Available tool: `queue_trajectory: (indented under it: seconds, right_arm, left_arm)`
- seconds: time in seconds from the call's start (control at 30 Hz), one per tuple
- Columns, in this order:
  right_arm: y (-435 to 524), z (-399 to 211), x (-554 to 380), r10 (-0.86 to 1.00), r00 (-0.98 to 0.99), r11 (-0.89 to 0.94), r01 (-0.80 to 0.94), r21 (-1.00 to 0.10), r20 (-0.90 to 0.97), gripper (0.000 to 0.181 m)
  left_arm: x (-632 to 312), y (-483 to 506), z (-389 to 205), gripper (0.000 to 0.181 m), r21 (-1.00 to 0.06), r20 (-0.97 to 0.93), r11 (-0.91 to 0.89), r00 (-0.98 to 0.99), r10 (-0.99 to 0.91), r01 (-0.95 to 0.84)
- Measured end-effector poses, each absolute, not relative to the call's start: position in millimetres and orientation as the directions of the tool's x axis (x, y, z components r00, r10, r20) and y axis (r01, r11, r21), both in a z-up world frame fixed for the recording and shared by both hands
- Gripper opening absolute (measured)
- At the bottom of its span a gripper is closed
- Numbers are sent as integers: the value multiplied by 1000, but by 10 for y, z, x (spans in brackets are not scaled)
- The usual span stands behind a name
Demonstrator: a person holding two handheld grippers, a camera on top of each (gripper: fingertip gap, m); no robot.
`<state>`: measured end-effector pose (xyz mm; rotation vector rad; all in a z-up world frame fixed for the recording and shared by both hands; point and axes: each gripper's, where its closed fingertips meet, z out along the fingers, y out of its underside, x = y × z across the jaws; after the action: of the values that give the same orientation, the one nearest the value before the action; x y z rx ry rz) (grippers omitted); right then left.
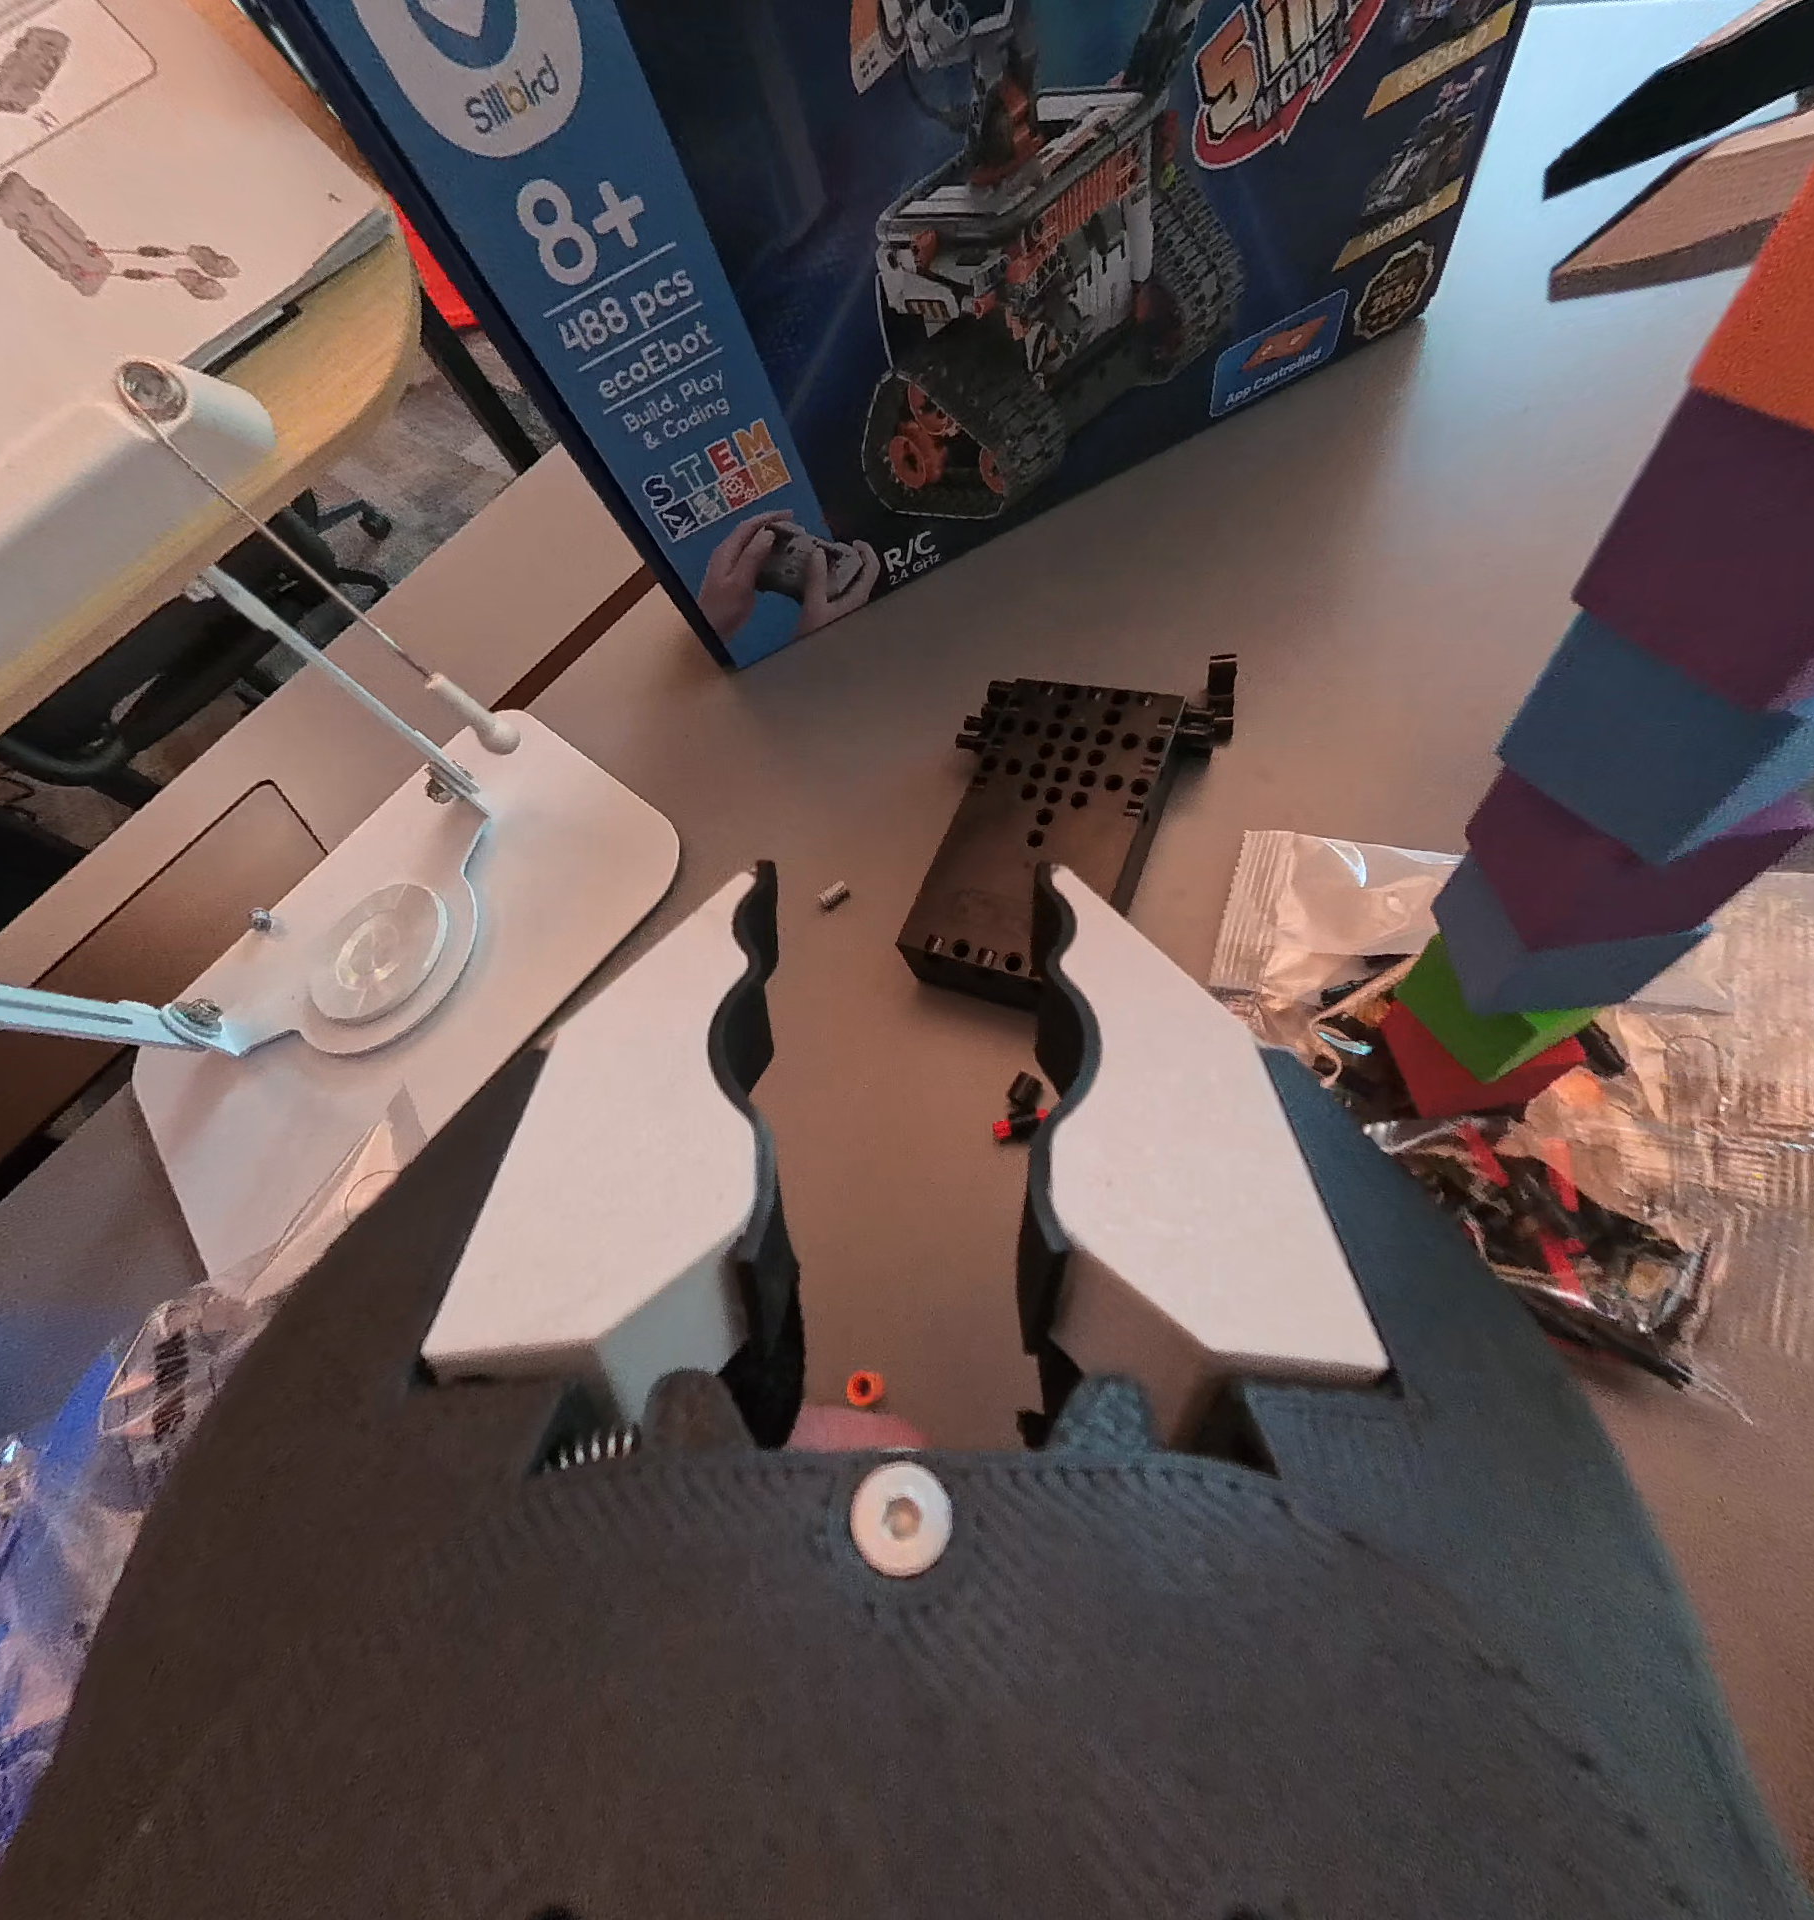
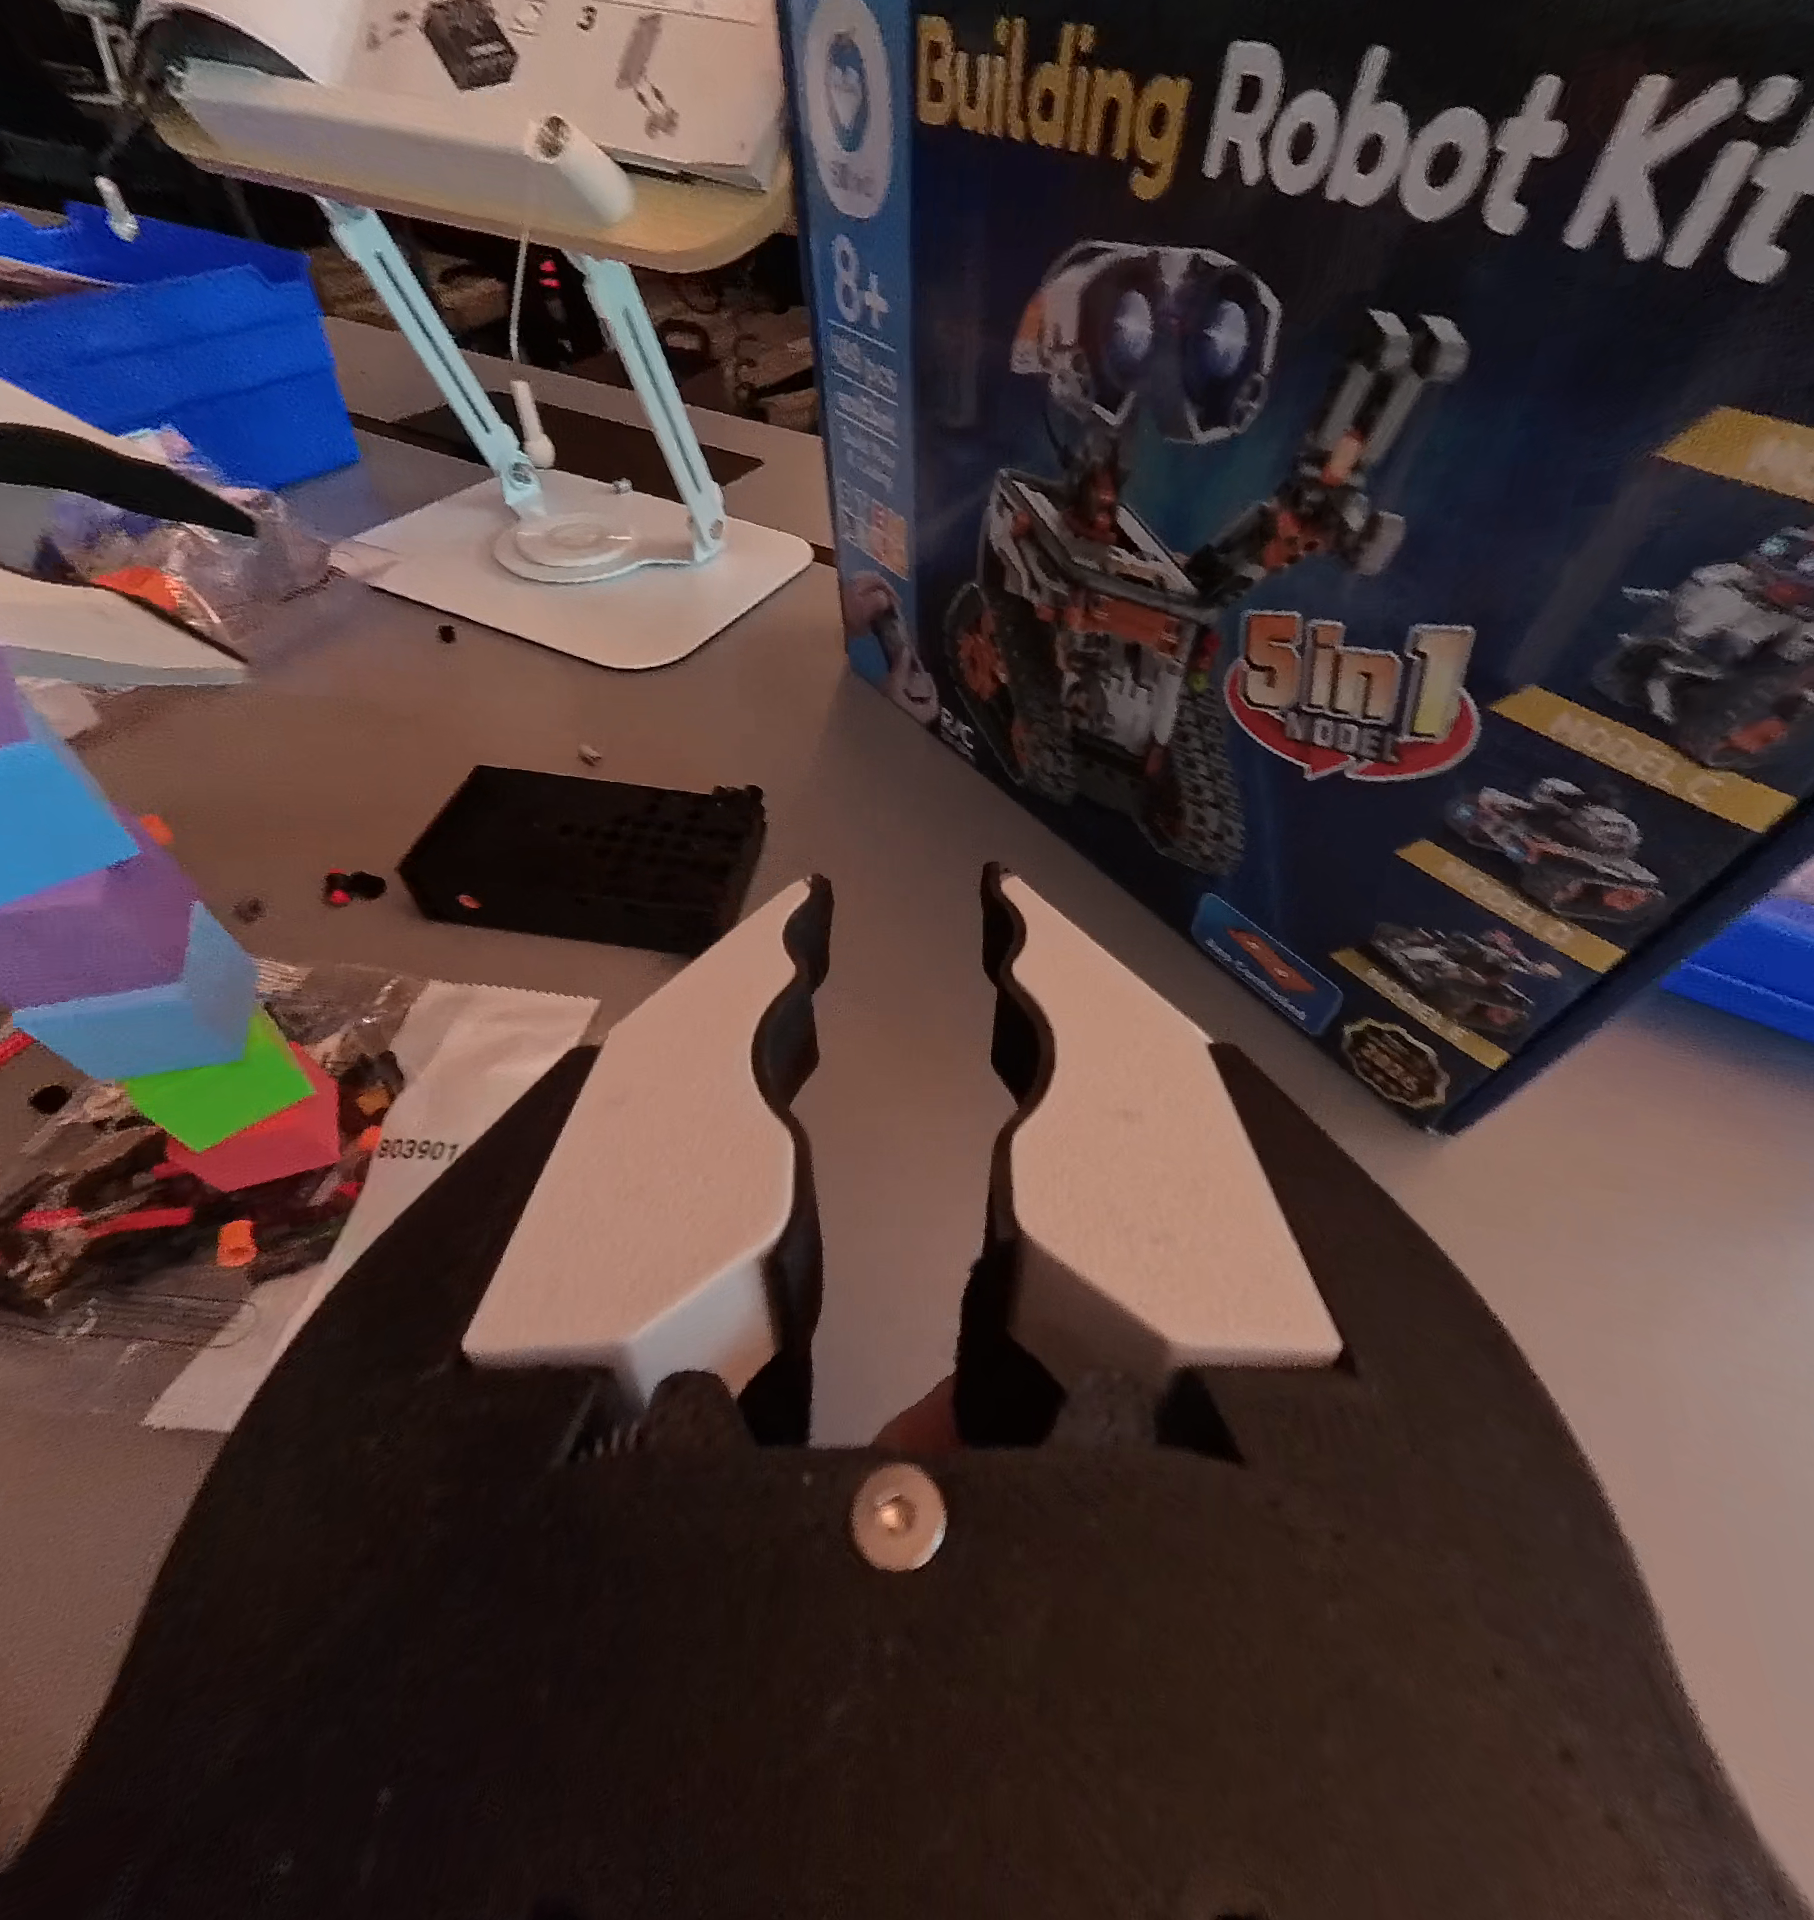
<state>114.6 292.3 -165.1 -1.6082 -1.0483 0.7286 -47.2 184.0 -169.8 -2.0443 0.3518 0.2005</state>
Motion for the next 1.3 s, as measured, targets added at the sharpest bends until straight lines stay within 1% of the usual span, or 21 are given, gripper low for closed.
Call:
queue_trajectory:
  seconds: [0.17,0.47,0.53,0.7,0.83,0.93,1.1,1.3]
  right_arm:
    - [2963,-1763,1274,883,465,-90,295,-951,61,28]
    - [3018,-1848,1351,863,500,-106,326,-939,76,28]
    - [3035,-1866,1368,858,508,-115,331,-937,74,28]
    - [3046,-1894,1385,857,512,-129,335,-933,65,27]
    - [3051,-1897,1398,855,516,-135,331,-934,59,27]
    - [3055,-1913,1404,855,516,-145,333,-932,51,27]
    - [3034,-1990,1392,863,503,-155,369,-916,57,27]
    - [3025,-2016,1398,864,501,-159,382,-911,60,27]
  left_arm:
    - [-451,1683,-1709,47,-826,-274,-457,943,-187,-331]
    - [-256,1444,-1976,44,-759,-276,-520,917,-288,-392]
    - [-220,1408,-2048,40,-750,-265,-529,914,-308,-396]
    - [-103,1286,-2217,37,-711,-247,-550,888,-387,-437]
    - [77,1163,-2332,37,-673,-244,-532,833,-497,-515]
    - [184,1132,-2385,37,-655,-251,-516,802,-542,-553]
    - [280,1233,-2419,36,-649,-266,-507,794,-547,-567]
    - [433,1339,-2533,32,-614,-291,-503,767,-572,-609]
